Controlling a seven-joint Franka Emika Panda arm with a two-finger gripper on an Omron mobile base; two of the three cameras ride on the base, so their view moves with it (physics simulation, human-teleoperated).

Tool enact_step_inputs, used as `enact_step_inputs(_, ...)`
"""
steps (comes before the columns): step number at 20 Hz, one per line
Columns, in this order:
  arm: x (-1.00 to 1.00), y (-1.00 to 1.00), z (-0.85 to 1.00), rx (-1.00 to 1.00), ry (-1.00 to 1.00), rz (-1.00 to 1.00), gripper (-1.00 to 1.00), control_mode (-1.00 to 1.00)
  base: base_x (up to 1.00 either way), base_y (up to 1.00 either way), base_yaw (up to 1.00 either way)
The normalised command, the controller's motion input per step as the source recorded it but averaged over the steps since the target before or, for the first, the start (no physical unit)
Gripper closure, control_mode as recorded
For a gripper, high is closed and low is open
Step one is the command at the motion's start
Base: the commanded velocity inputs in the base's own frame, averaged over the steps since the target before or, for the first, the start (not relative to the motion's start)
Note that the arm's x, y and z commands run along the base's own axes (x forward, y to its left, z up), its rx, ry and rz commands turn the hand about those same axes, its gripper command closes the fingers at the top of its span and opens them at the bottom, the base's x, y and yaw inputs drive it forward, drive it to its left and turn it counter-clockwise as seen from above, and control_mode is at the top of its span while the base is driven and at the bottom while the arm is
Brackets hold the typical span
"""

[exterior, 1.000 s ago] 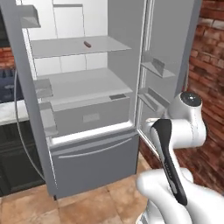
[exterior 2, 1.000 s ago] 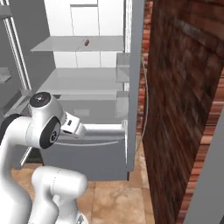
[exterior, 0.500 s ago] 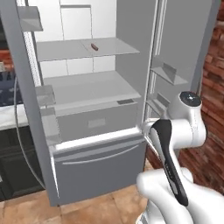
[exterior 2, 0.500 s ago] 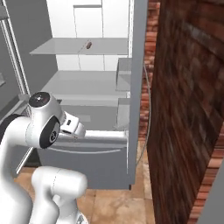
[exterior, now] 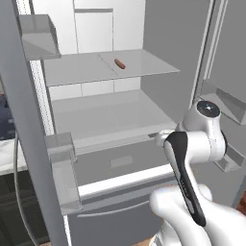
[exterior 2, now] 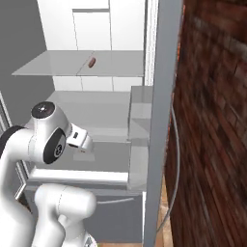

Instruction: Retrieve the sausage and cheese from the fridge and place them on the cutting board on the counter.

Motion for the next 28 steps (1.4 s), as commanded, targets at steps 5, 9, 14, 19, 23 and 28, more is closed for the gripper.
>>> enact_step_inputs(5,0.00,0.00,0.00,0.00,0.00,0.00,-1.00,1.00,0.54,0.12,0.03)
enact_step_inputs(9,0.00,0.00,0.00,0.00,0.00,0.00,-1.00,1.00,0.02,0.00,0.00)
enact_step_inputs(14,0.00,0.00,0.00,0.00,0.00,0.00,-1.00,1.00,0.00,0.00,0.00)
enact_step_inputs(19,0.00,0.00,0.00,0.00,0.00,0.00,-1.00,1.00,0.00,0.00,0.00)
enact_step_inputs(23,0.00,0.00,0.00,0.00,0.00,0.00,-1.00,1.00,0.00,0.00,0.00)
enact_step_inputs(28,-0.04,0.00,0.02,0.00,-0.03,0.01,-1.00,-1.00,-0.05,0.00,0.01)
